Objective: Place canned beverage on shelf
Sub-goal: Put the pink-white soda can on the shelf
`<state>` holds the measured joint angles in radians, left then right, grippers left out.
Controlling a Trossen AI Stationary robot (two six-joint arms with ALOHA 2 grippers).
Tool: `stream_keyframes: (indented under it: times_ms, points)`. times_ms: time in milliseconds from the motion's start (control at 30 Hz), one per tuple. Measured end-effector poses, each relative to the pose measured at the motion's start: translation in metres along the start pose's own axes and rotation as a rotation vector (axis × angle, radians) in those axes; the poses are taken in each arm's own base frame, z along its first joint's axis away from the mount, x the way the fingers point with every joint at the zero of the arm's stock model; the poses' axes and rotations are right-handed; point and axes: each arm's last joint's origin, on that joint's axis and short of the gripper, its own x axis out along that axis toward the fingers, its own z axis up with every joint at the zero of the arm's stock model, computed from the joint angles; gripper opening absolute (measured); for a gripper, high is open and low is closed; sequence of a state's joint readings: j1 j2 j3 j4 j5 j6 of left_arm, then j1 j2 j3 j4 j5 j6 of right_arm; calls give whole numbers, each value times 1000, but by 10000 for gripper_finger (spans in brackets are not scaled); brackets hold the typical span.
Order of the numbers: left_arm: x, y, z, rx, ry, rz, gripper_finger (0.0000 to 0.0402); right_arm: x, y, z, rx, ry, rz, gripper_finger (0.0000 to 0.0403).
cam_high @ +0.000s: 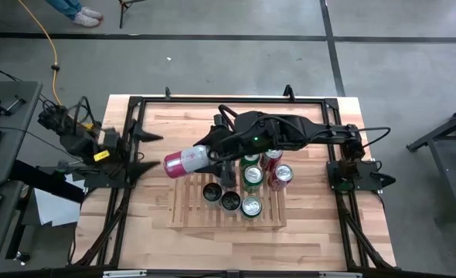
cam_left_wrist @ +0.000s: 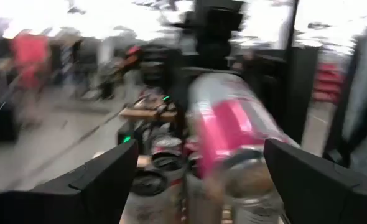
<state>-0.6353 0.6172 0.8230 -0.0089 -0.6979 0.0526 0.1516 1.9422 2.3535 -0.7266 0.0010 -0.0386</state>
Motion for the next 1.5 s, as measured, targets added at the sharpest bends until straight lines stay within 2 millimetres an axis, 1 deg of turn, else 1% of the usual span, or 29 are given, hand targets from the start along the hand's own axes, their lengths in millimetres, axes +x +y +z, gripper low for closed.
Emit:
stream_keyframes:
  times_ms: [100, 167, 233, 400, 467, 533, 600, 700, 800, 900, 1033, 1100, 1267, 1367, 1500]
  points:
    - [-6, 9, 17, -154, 23, 127, 337, -5, 3, -2, -71, 40, 16, 285]
    - [-9, 13, 26, -240, 44, 149, 337, -4, 8, -5, -149, 70, 27, 285]
    - [-13, 16, 37, -344, 42, 140, 337, -3, 13, -7, -196, 85, 27, 285]
    - [-19, 21, 57, -638, 8, 91, 337, -4, 19, -4, -313, 62, -21, 285]
    - [-21, 23, 64, -717, -7, 69, 337, 1, 19, -3, -364, 50, -59, 285]
    - [-22, 24, 67, -750, -14, 66, 337, 4, 19, -2, -389, 29, -104, 285]
    - [-22, 24, 68, -765, -21, 64, 337, 4, 16, 0, -379, 17, -115, 285]
    - [-23, 25, 70, -775, -30, 58, 337, 4, 9, 6, -338, -52, -109, 285]
    - [-22, 24, 69, -772, -28, 59, 337, 3, 4, 7, -319, -63, -95, 285]
    - [-20, 22, 68, -765, -20, 62, 337, 9, 4, 3, -319, -47, -86, 285]
    - [-14, 17, 65, -758, 4, 63, 337, 19, 10, -6, -328, 6, -51, 285]
    - [-10, 12, 62, -770, 42, 25, 337, 23, 12, -9, -332, 22, -41, 285]
    - [0, -1, 53, -852, 156, -88, 337, 23, 18, -7, -330, -8, -25, 285]
    - [8, -11, 46, -865, 242, -139, 337, 23, 19, -5, -293, -35, 22, 285]
    - [17, -23, 34, -873, 372, -192, 337, 22, 24, -2, -244, -75, 126, 285]
